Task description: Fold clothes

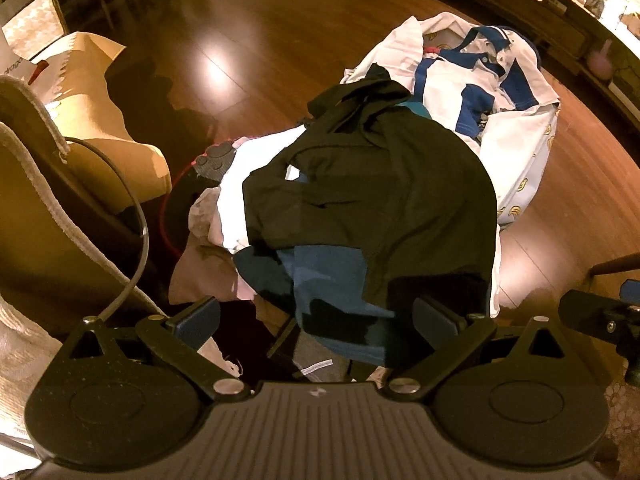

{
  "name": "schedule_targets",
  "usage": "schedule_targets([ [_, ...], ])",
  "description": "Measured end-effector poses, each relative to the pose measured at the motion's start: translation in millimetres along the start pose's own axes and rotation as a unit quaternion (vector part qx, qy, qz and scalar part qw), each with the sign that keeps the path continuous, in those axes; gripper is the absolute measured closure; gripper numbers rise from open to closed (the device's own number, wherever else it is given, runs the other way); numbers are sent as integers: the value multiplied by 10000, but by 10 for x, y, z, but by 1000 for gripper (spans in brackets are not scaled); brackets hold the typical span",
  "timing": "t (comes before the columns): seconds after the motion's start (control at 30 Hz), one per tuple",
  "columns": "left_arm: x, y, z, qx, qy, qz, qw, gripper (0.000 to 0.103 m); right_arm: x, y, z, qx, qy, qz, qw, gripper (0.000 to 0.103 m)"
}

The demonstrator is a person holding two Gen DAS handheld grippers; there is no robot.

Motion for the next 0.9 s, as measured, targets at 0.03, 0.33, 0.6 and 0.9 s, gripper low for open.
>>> schedule_targets([
  [0.03,1,-2,4,4,3,1,10000,0,-6,-3,2,5,2,8,10000,0],
  [0.33,9,7,16,30,-38,22,10000,0,-12,-13,44,56,17,36,10000,0],
  [0.6,-5,11,17,20,-43,68,10000,0,-24,-19,71,82,35,58,9999,0],
  [0.9,-59,39,48,49,-116,178,9998,0,-88,-16,95,111,44,112,9999,0],
])
Point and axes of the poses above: each gripper's, at about its wrist camera, not at the fingertips, and z roughly the way its jaws point, x to its left, y to its top, the point moved 1 cm from there along z, roughly the way its jaws point, and after that the axes turned 1 degree about z, right-handed, at the moved point
